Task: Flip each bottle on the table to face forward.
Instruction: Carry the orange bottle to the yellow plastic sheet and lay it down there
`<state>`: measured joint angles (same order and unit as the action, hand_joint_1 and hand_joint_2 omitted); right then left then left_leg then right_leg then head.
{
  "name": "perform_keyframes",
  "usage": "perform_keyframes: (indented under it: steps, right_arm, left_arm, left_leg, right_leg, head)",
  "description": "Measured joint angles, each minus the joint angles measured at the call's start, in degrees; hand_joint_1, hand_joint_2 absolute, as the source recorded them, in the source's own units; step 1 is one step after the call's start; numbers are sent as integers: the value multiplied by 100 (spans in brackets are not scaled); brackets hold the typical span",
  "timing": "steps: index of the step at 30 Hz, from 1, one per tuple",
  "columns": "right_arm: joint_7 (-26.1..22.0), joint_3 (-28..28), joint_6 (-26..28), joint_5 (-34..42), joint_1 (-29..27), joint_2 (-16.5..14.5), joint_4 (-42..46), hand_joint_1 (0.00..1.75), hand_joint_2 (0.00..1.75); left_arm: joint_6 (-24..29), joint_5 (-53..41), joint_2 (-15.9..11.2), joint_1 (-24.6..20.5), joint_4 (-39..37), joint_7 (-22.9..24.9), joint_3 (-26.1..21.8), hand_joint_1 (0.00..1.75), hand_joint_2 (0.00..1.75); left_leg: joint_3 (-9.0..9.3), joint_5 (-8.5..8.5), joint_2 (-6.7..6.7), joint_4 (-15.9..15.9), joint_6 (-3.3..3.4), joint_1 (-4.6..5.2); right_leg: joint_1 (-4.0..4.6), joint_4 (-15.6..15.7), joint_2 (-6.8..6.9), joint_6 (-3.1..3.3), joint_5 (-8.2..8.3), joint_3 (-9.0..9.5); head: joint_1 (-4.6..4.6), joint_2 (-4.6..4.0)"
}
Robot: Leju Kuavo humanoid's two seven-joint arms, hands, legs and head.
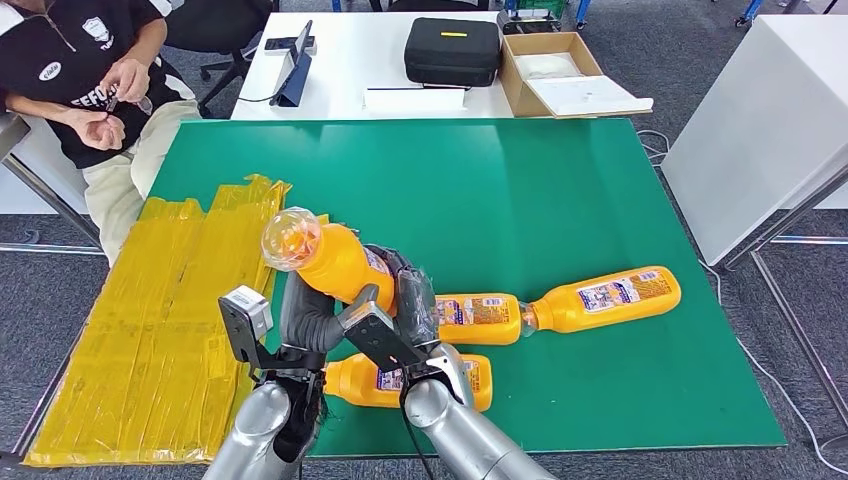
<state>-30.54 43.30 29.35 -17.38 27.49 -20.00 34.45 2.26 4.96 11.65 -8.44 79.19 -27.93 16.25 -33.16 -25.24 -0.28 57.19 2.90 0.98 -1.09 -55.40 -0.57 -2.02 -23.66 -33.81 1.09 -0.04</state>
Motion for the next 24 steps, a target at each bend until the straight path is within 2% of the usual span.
perform_keyframes:
  steps: [1, 2, 8, 20, 24]
  right_arm:
    - [-46, 2, 22, 45, 10, -1, -5, 23, 175]
    - [-107, 1, 48, 82, 13, -2, -9, 0, 175]
    - [-318, -50, 73, 112, -165, 35, 286, 0, 175]
    - [-256, -219, -52, -213, -1243, 567, 2396, 0, 175]
    - [-274, -227, -40, -412, -1610, 716, 2974, 0, 175]
  left_arm:
    - [-7, 10, 0, -11, 0, -1, -9, 175, 175]
    - [-16, 21, 0, -20, 1, -4, -22, 175, 175]
    - [-59, 123, -2, -39, 16, -79, -120, 175, 175]
    - [-6, 275, -15, 116, 121, -230, -297, 175, 175]
    - [363, 99, -29, 242, 221, -361, -352, 175, 175]
  left_leg:
    - [0, 0, 0, 0, 0, 0]
    - [0, 0, -1, 0, 0, 0]
    - [-2, 0, -1, 0, 0, 0]
    - [-6, -1, -3, 0, 0, 0]
    - [-6, -2, -2, -1, 0, 0]
  right_leg:
    - [0, 0, 0, 0, 0, 0]
    - [0, 0, 0, 0, 0, 0]
    - [0, 0, 0, 0, 0, 0]
    - [-1, 1, 1, 0, -1, -1]
    - [0, 1, 1, 1, -1, -2]
  head:
    - [-1, -1]
    - [0, -1]
    - [-1, 0]
    - [0, -1]
    - [-1, -1]
